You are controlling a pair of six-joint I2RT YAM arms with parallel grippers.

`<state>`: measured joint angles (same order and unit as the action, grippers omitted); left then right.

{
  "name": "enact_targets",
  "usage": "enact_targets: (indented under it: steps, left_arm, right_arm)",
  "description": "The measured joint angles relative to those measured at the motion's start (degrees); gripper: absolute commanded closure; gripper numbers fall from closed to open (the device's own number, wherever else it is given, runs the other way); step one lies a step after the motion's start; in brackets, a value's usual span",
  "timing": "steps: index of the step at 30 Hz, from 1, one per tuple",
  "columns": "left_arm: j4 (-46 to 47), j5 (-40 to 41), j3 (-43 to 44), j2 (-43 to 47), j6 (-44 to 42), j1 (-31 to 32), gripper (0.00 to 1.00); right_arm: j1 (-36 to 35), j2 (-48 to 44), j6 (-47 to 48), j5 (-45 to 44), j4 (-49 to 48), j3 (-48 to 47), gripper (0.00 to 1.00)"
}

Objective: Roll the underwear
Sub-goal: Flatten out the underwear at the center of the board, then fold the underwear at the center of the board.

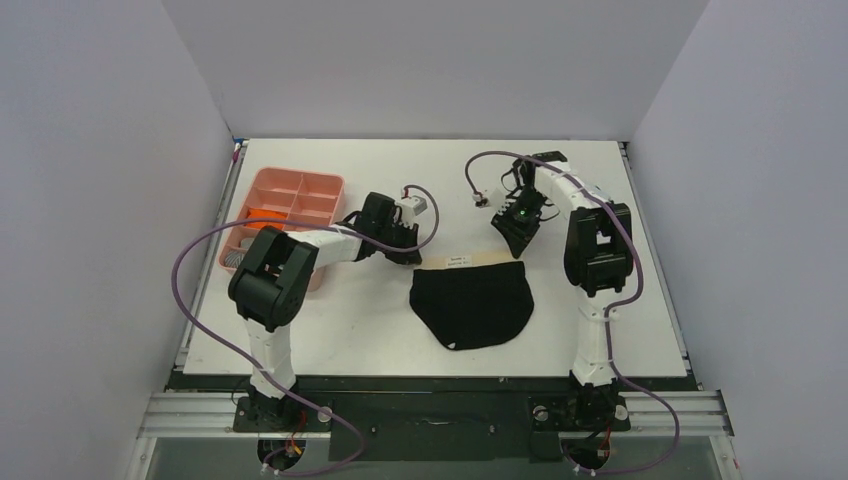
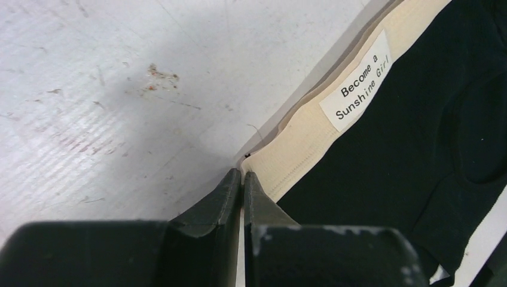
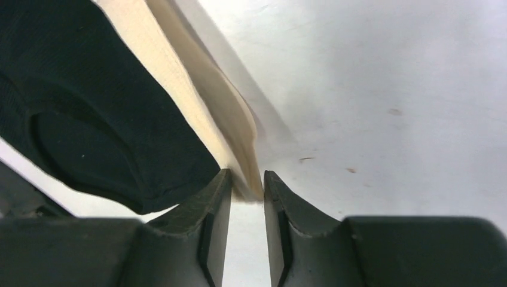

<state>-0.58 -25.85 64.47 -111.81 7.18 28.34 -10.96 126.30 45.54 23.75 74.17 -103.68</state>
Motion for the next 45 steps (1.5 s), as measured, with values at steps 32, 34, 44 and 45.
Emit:
enact_targets:
  steps: [32,34,44,45]
  left_arm:
    - [-4.87,2.32,-7.04,15.19,-10.80,-1.05,0.03]
    - [-5.16,1.81,-7.63,15.58,-11.78,-0.83,0.03]
    - [-4.94,-9.38,-11.13,15.78,-12.28,1.07,0.03]
    - [-4.66,-10.88,-11.32,15.78,-12.07,1.27,0.03]
  right_arm:
    - [5.20,-18.34,-24.24,4.94,-19.56,25.64,0.52]
    - [5.18,-16.96,-24.85,5.38,-20.79,25.64,0.54]
    - [4.48,-14.56,-26.12,5.25,-24.00,26.88,0.72]
    - [4.35,-14.47,-26.34,5.22,-24.22,27.19,0.78]
